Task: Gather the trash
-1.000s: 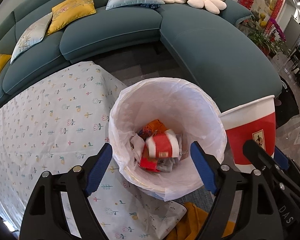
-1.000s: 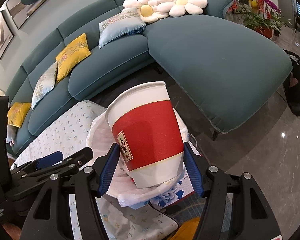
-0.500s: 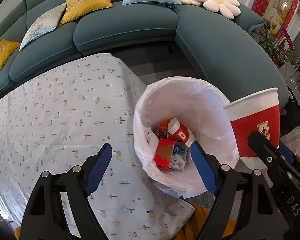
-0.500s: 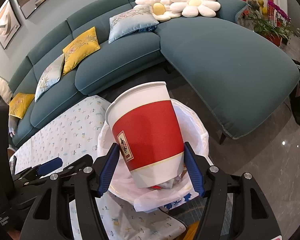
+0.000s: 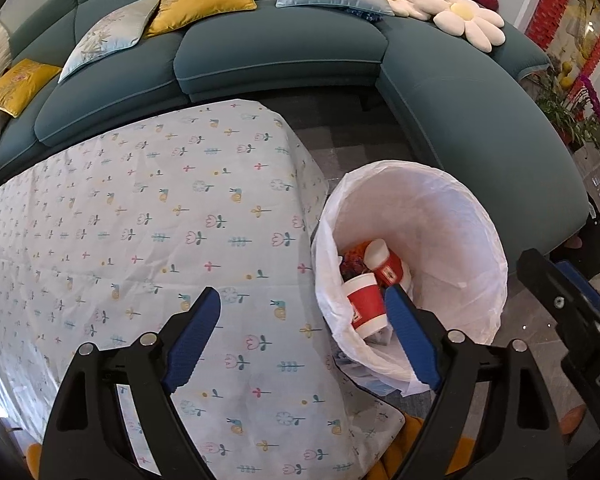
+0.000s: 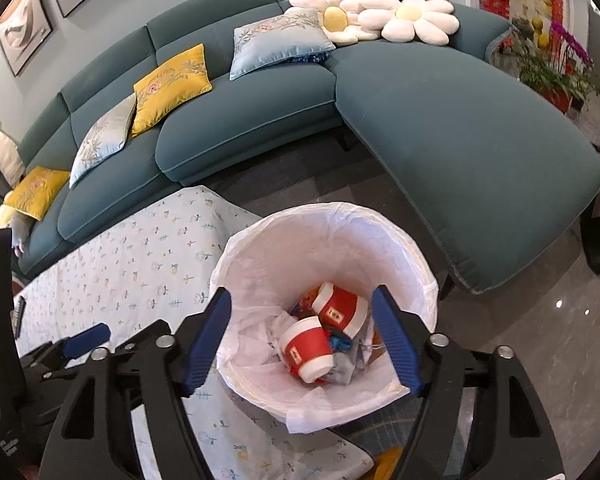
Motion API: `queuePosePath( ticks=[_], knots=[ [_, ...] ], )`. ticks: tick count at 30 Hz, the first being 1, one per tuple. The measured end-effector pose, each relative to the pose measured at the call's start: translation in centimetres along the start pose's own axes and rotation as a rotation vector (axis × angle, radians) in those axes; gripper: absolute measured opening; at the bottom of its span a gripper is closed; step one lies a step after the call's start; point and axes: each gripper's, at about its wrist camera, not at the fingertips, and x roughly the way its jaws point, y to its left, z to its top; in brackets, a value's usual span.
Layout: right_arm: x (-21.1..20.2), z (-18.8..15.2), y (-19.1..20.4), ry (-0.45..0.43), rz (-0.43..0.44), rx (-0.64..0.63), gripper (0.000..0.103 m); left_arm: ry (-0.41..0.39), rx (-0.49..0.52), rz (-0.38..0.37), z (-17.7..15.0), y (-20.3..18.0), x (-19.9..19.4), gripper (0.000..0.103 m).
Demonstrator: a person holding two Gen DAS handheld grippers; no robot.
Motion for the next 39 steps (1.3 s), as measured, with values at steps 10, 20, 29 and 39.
queuePosePath(
  ticks=[10, 20, 29, 39],
  knots=[
    [-2.0, -0.2, -0.7, 0.003, -0.047, -0.041, 0.077, -0.010, -0.005, 0.013, -1.0, 0.8, -0.6, 0.084],
    [-3.3, -1.7, 0.0, 0.009, -0.051, -0.098, 0.083, -0.032, 0.017, 0.046, -2.5, 0.7, -2.0, 0.087],
    [-4.4, -2.6, 0.0, 0.015, -0.078, -0.121, 0.084, -0.043, 0.045, 0.069, -4.2, 0.4, -3.0, 0.087],
    [-5.1, -3.6, -0.3, 0.027, -0.080, -0.166, 0.089, -0.040, 0.045, 0.066, -5.5, -0.3, -3.2, 0.089]
  ],
)
